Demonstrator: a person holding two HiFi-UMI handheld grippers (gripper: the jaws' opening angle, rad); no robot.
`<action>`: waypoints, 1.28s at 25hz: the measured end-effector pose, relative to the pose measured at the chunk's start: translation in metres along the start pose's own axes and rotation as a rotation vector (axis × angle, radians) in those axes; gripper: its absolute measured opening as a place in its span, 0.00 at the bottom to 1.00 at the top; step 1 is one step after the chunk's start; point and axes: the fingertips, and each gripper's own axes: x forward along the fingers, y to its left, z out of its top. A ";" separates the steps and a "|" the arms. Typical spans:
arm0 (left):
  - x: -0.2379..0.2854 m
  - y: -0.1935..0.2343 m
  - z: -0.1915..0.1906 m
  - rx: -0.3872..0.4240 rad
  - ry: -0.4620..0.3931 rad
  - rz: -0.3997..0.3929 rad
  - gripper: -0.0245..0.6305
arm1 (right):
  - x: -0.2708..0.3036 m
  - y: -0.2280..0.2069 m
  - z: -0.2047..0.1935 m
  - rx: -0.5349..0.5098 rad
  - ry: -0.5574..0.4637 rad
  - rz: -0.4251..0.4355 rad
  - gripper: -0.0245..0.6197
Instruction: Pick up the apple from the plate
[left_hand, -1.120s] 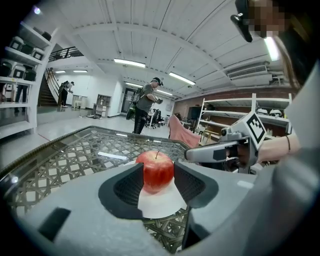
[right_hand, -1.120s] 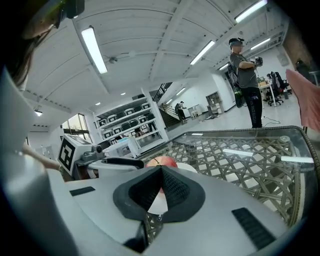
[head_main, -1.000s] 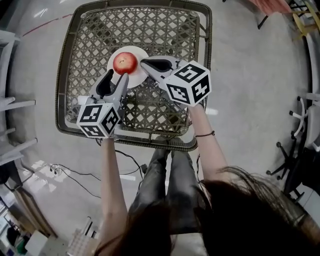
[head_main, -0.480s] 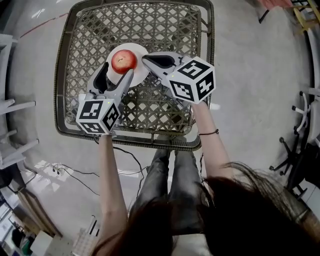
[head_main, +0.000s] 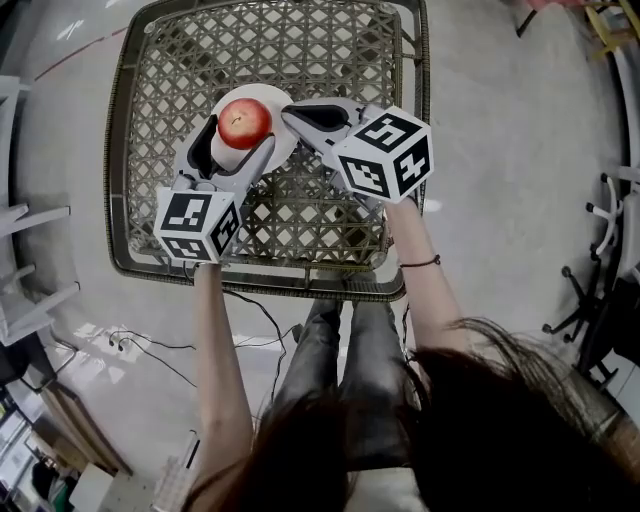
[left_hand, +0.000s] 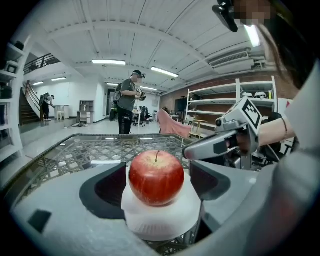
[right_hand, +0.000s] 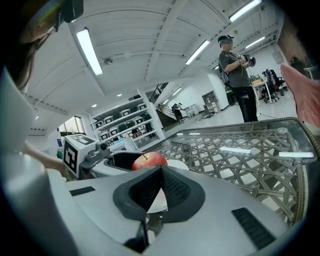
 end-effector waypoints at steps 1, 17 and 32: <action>0.002 0.000 0.000 0.009 0.003 -0.004 0.64 | 0.001 -0.001 -0.001 0.001 0.001 0.000 0.05; 0.020 -0.001 -0.001 0.105 0.065 -0.055 0.65 | 0.003 -0.013 0.003 0.013 -0.004 -0.012 0.05; 0.023 0.005 -0.005 0.112 0.096 -0.023 0.65 | -0.001 -0.017 0.005 0.023 -0.023 -0.014 0.05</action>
